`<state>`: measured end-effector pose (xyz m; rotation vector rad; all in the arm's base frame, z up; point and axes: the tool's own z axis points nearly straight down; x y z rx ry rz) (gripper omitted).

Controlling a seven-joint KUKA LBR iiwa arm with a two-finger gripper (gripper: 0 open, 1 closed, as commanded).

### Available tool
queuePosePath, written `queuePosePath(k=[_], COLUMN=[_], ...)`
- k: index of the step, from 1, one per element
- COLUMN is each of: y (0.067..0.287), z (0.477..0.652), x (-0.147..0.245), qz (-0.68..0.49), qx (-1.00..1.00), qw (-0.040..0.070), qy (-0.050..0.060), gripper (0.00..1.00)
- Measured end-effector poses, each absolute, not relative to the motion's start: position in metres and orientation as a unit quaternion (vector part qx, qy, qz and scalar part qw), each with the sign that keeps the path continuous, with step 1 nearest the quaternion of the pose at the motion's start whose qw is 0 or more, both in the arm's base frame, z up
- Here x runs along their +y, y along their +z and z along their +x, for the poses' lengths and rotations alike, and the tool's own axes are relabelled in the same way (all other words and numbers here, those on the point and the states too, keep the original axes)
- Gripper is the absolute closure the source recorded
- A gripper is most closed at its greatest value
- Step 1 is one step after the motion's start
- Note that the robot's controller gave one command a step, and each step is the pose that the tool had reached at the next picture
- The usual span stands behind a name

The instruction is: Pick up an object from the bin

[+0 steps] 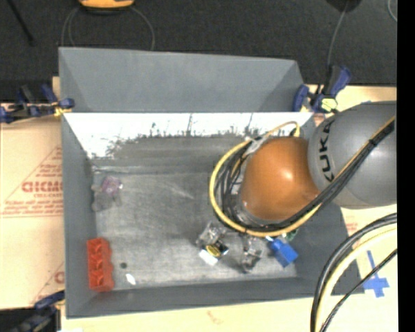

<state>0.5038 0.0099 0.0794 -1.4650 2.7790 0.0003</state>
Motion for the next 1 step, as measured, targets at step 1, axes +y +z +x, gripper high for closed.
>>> queuePosePath(k=[1], y=[0.0805], z=[0.5038], x=[0.0121], qz=[-0.469], qx=[0.883], qw=[0.001], qy=[0.000], gripper=[1.00])
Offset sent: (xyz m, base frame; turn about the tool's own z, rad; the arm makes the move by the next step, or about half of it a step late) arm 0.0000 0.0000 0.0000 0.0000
